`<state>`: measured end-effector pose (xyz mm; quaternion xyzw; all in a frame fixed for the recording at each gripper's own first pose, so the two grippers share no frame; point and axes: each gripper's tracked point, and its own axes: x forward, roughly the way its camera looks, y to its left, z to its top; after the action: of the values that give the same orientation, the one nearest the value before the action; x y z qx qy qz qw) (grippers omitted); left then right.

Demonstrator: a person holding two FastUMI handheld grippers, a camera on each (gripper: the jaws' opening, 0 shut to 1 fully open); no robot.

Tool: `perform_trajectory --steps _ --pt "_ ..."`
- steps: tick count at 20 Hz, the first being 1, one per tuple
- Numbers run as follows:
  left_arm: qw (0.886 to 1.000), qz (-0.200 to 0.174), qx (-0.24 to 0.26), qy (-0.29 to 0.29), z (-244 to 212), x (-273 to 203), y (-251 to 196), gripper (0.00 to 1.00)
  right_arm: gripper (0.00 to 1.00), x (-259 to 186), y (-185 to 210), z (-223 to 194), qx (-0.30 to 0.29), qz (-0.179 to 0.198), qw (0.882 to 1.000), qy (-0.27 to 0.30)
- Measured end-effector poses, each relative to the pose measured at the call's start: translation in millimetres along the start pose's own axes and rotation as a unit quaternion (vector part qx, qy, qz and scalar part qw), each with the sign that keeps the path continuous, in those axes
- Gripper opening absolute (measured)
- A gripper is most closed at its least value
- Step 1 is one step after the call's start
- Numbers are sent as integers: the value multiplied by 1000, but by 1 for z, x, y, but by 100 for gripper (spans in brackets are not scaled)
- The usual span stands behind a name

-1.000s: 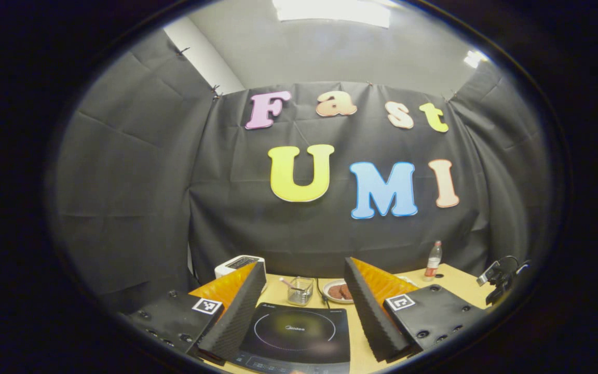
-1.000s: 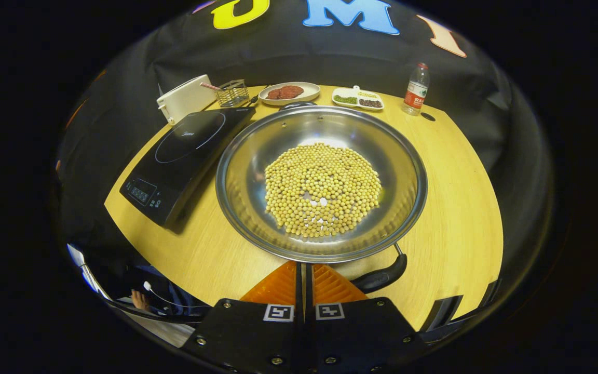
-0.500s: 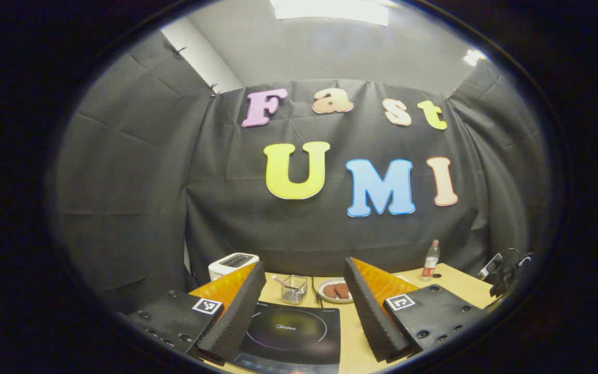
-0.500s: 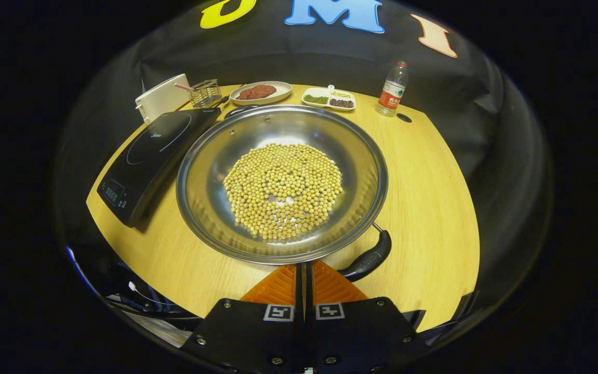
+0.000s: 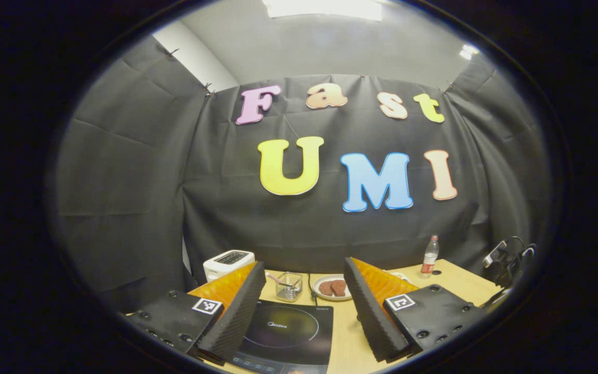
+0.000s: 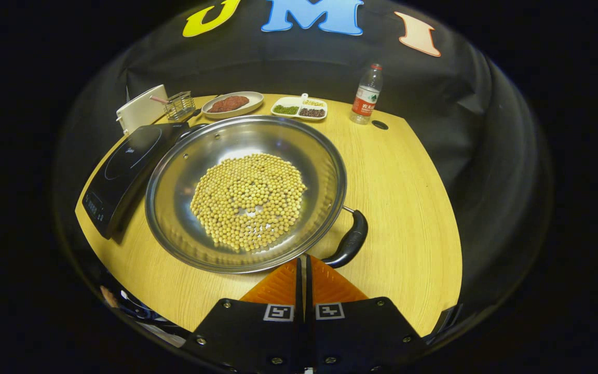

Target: First push the handle of the pot to place it horizontally, then grasp the pot with both hands and set it on the induction cooktop.

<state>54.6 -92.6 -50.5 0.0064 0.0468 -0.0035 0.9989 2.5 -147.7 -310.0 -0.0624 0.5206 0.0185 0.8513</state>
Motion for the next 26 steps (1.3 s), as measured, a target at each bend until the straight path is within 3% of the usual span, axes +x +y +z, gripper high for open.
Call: perform_trajectory --steps 11,14,18,19,22,26 --pt "999 20 11 29 -25 12 -54 100 1 20 -37 56 21 17 996 -85" --pt "999 23 14 39 -35 14 -70 100 1 22 -36 59 24 30 995 -88" --pt "998 14 22 54 -50 25 -86 99 1 8 -31 75 32 38 989 -139" --pt "998 8 23 61 -57 31 -90 99 9 1 -26 80 38 42 986 -154" --pt "996 -21 23 80 -79 49 -102 99 99 -8 -27 92 56 20 979 -195" --pt "988 -83 21 125 -121 86 -129 100 97 -8 -31 93 84 -11 977 -193"
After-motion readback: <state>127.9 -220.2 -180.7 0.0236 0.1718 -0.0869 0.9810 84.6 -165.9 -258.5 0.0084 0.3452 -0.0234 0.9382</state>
